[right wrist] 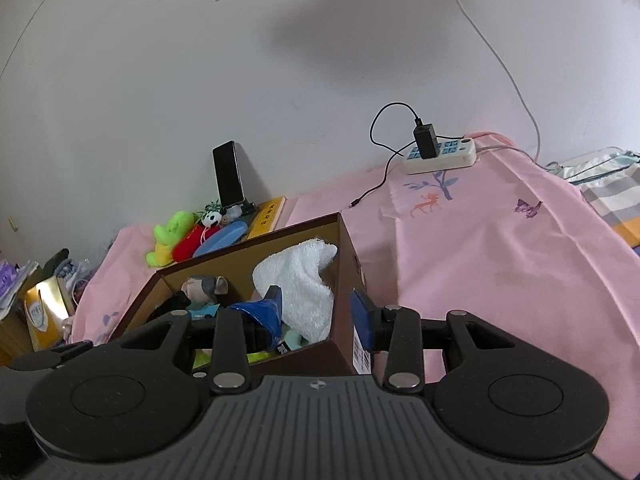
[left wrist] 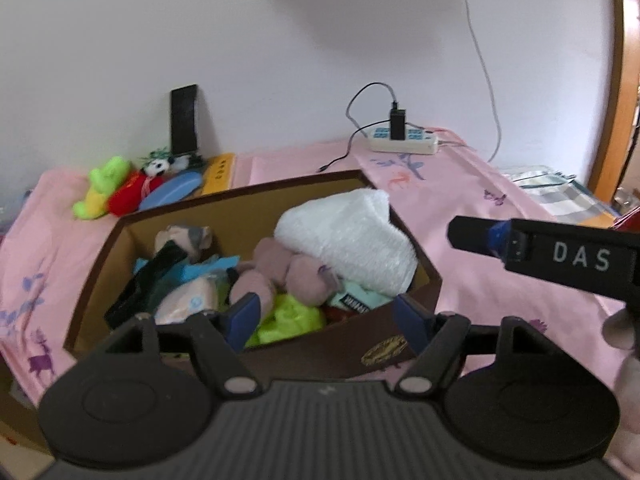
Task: Organize soft objects
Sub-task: 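Lower the white item into the box and open the right gripper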
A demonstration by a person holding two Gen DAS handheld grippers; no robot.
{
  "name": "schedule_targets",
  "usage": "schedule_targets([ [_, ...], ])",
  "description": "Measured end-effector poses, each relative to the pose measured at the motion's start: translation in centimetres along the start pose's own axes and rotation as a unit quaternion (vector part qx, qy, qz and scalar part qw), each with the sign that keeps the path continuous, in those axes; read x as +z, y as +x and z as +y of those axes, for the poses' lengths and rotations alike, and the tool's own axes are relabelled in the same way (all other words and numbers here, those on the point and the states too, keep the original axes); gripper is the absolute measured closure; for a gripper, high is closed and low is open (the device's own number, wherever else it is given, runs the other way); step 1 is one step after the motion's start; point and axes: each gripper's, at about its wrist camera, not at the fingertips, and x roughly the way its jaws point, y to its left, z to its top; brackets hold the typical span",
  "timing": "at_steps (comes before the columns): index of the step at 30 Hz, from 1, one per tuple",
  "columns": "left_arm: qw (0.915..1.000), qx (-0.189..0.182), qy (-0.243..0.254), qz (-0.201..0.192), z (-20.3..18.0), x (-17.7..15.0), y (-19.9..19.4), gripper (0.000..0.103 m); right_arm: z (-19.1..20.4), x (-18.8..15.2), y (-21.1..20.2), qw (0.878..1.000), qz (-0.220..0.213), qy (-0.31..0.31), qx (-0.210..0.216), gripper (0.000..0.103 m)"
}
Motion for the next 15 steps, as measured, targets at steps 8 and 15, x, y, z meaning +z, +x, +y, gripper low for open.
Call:
schedule_targets([
  [8, 0.9994, 0.027, -0.007, 0.021, -0.7, -0.9, -1.0, 0.025, 0.5, -1.1, -1.8, 0.999, 0.005, -0.027, -0.026, 0.081],
  [15, 0.9984, 0.035, -0.003, 0.045, -2.0, -2.2, -0.8, 0.025, 0.6, -2.3, -3.2, 0.997, 0.019, -0.051, -0.049, 0.081],
])
